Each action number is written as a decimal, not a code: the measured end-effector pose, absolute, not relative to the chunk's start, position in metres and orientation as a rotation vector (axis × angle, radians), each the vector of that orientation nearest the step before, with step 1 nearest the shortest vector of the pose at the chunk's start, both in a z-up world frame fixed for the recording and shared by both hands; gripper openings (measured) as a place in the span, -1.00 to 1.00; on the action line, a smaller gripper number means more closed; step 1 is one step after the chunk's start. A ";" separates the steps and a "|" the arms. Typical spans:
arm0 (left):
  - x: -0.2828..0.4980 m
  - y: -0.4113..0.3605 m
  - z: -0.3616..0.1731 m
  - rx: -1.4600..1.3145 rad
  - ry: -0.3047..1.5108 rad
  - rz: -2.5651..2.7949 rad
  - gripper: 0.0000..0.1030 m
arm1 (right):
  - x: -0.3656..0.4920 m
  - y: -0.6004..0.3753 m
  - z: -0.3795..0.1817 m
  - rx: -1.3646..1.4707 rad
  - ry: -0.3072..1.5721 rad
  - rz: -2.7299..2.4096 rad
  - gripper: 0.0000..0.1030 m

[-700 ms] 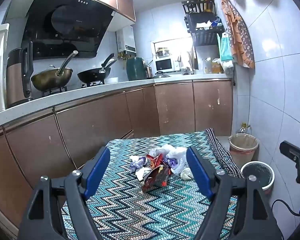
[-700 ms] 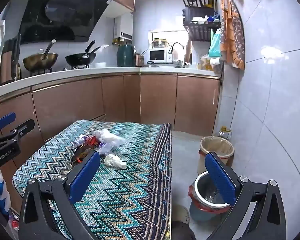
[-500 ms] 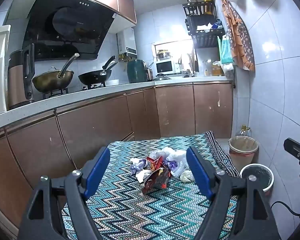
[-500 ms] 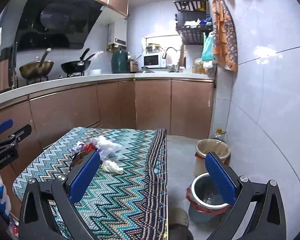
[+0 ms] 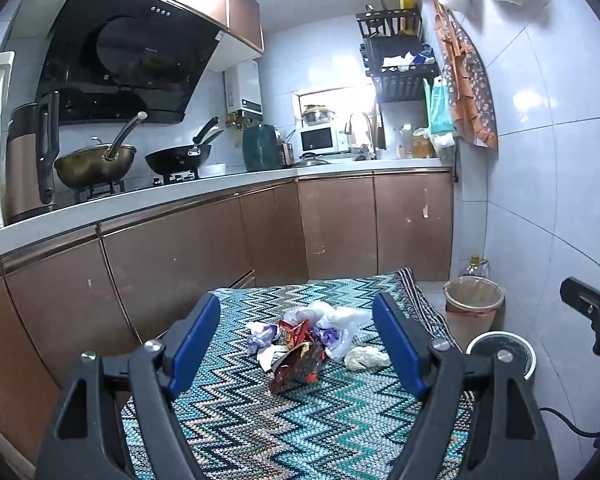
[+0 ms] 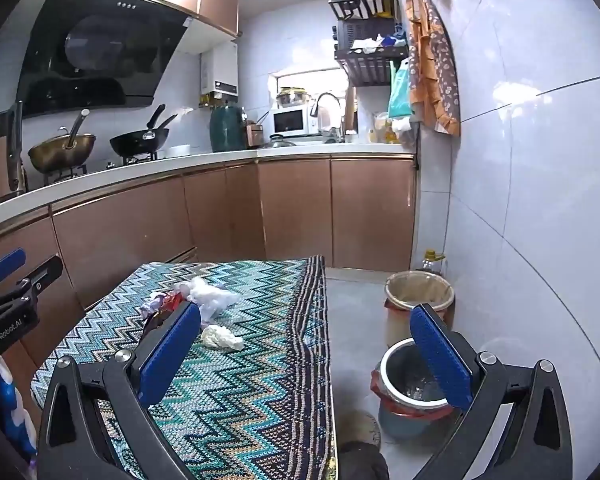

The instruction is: Collect trash

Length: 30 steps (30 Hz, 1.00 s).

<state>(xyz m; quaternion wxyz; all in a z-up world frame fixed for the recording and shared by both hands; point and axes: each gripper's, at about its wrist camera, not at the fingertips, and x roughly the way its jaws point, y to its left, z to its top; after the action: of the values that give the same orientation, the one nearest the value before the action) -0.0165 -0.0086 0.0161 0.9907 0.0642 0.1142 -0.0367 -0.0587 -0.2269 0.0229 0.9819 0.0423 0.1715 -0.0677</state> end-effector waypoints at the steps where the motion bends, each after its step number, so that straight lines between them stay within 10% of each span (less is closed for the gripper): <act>1: -0.016 -0.013 0.016 0.134 0.227 -0.073 0.51 | -0.059 -0.228 0.023 0.087 0.344 -0.146 1.00; 30: -0.006 -0.015 0.027 0.087 0.211 -0.120 0.52 | -0.066 -0.230 0.043 0.011 0.267 -0.265 0.99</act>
<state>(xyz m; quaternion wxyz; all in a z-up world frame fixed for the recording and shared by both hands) -0.0056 -0.0154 0.0269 0.9917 0.0435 0.1051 -0.0598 -0.0659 -0.2295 0.0429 0.9823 0.0057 0.1328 -0.1319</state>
